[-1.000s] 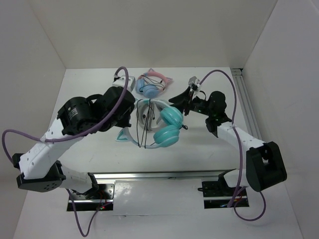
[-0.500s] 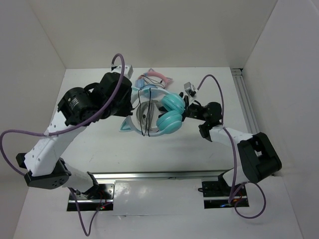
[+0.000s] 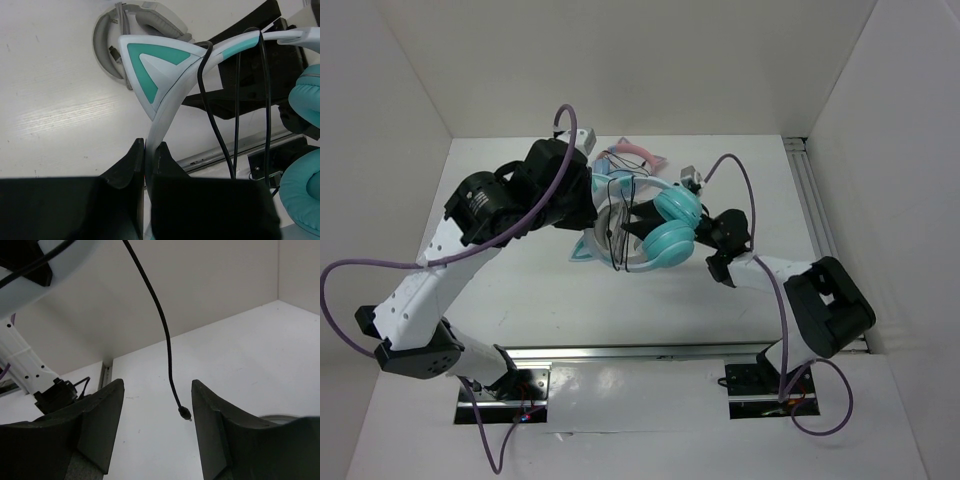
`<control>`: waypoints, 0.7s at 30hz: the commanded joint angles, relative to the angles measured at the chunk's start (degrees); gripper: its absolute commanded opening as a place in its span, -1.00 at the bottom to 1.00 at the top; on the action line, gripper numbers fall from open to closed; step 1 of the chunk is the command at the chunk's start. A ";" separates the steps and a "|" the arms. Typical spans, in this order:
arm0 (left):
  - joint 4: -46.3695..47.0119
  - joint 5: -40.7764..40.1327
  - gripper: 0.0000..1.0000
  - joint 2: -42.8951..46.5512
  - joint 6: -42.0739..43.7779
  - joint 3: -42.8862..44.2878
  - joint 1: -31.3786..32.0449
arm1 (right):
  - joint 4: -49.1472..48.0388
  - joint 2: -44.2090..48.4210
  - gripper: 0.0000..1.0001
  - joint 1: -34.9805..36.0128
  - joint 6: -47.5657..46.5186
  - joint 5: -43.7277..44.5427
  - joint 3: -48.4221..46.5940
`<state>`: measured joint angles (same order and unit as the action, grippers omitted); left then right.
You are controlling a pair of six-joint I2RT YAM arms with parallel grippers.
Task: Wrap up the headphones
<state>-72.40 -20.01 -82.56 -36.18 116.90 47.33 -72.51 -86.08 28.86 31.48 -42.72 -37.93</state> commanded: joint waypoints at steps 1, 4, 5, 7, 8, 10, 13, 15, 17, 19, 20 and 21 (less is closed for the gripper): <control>7.36 4.00 -1.00 1.71 -0.91 0.34 -0.13 | -7.65 -1.19 0.28 2.25 -5.37 5.79 -2.15; 7.89 4.54 -1.00 1.18 -0.91 -0.18 -0.13 | -6.24 -2.42 0.28 2.95 -6.61 8.53 -2.84; 7.89 4.54 -1.00 1.18 -0.91 -0.18 -0.13 | -6.24 -2.94 0.28 2.95 -6.61 7.75 -2.85; 7.89 4.54 -1.00 1.18 -0.91 -0.18 -0.13 | -7.64 -5.05 0.28 3.56 -6.08 7.22 -4.34; 8.41 4.54 -1.00 1.18 -0.91 0.34 -0.13 | -7.65 -5.67 0.28 3.57 -5.56 7.21 -4.34; 8.42 4.54 -1.00 1.18 -0.91 0.34 -0.66 | -8.35 -6.81 0.28 4.10 -5.56 8.52 -4.34; 8.42 4.54 -1.00 1.18 -0.38 0.34 -0.66 | -8.96 -7.43 0.28 4.10 -6.08 9.76 -4.87; 8.42 4.54 -1.00 1.18 -0.38 -0.26 -0.66 | -8.96 -8.05 0.28 4.10 -6.87 10.28 -4.87; 8.42 4.54 -1.00 1.18 -0.38 -0.88 -0.66 | -8.44 -8.66 0.03 4.10 -6.88 10.29 -5.40; 8.42 4.54 -1.00 1.18 -0.38 -0.89 -0.66 | -10.80 -10.24 -0.34 4.10 -6.09 9.50 -5.40; 8.42 3.76 -1.00 1.70 -0.38 -0.89 -0.66 | -10.81 -10.24 -0.56 4.10 -6.08 8.89 -5.40; 8.42 3.75 -1.00 1.71 -0.38 -0.89 -0.66 | -10.81 -10.24 -0.96 4.10 -5.39 8.88 -5.40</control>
<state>-69.32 -17.02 -82.59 -36.05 115.52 46.96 -73.60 -95.42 32.51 25.67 -33.80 -41.30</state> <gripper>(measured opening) 0.130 0.126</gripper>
